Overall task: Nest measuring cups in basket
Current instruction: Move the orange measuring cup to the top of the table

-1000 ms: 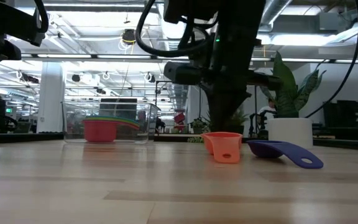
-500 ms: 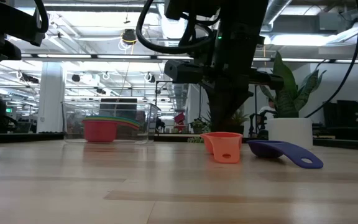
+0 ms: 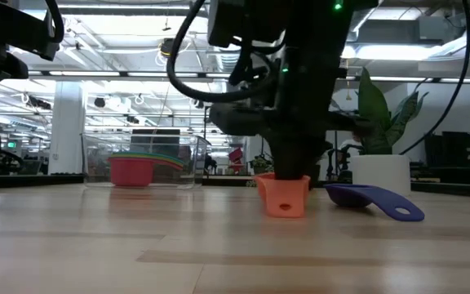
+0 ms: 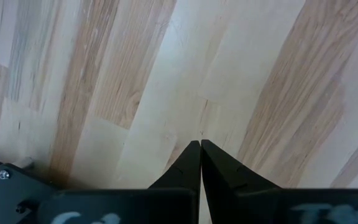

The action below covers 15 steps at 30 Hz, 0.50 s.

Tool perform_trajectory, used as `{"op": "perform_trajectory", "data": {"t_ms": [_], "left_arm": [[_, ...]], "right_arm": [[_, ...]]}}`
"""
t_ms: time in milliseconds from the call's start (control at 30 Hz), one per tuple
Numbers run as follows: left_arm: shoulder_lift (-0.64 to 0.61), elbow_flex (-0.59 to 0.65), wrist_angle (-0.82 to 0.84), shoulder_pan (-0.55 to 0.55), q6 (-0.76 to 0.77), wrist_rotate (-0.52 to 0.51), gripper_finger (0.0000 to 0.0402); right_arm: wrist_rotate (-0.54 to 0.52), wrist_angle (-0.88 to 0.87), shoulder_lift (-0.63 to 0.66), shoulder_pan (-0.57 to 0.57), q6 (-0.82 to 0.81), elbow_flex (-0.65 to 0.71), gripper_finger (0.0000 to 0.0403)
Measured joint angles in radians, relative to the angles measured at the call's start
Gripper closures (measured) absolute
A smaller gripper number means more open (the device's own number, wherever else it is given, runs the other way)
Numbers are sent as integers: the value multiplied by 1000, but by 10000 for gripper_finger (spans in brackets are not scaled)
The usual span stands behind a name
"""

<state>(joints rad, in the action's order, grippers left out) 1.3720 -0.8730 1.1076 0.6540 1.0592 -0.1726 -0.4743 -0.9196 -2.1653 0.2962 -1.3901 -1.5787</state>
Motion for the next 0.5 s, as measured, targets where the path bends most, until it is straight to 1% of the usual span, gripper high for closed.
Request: {"op": "perform_trajectory", "data": {"t_ms": [67, 133, 333, 500], "left_arm": [[0, 0, -1, 0, 0, 0, 401], [0, 0, 0, 0, 0, -2, 401], [0, 0, -1, 0, 3, -4, 401], [0, 0, -1, 0, 29, -4, 401]], "right_arm": [[-9, 20, 0, -9, 12, 0, 389], [-9, 77, 0, -21, 51, 0, 389], [-25, 325, 0, -76, 212, 0, 393], [-25, 511, 0, -145, 353, 0, 392]]}}
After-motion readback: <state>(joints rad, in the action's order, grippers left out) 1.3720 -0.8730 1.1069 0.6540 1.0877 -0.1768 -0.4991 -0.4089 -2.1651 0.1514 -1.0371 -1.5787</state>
